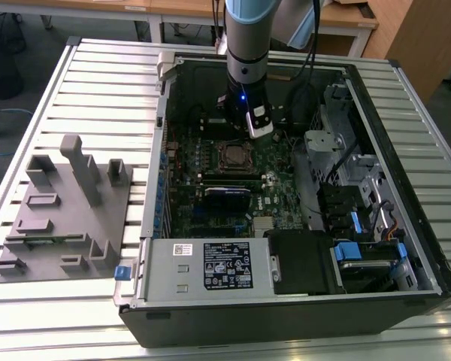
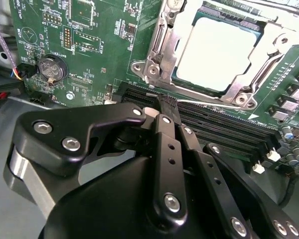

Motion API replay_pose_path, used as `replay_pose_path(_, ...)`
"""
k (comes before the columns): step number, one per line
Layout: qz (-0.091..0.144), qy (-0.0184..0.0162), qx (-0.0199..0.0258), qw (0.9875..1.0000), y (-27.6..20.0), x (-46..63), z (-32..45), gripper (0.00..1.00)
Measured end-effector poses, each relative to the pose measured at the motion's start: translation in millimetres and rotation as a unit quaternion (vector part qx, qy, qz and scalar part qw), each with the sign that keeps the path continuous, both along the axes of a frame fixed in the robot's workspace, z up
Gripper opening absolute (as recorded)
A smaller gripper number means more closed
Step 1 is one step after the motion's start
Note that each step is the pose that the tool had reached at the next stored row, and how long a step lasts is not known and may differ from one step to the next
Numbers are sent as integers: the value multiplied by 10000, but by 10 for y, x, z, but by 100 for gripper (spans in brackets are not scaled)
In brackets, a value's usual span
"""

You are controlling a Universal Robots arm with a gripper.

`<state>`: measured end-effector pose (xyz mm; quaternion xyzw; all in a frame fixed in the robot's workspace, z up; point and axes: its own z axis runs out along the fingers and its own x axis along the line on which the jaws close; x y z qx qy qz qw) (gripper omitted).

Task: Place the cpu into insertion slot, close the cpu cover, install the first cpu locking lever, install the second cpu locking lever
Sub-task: 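Install the first cpu locking lever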

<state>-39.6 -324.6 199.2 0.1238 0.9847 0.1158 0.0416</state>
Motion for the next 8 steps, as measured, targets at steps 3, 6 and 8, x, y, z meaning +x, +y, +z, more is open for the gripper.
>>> replay_pose_path(3,-35,-2,-23,10000,7,0,-3,10)
replay_pose_path(6,-62,-4,-34,10000,15,-1,-4,10)
replay_pose_path(8,-77,-5,-41,10000,26,-1,-5,10)
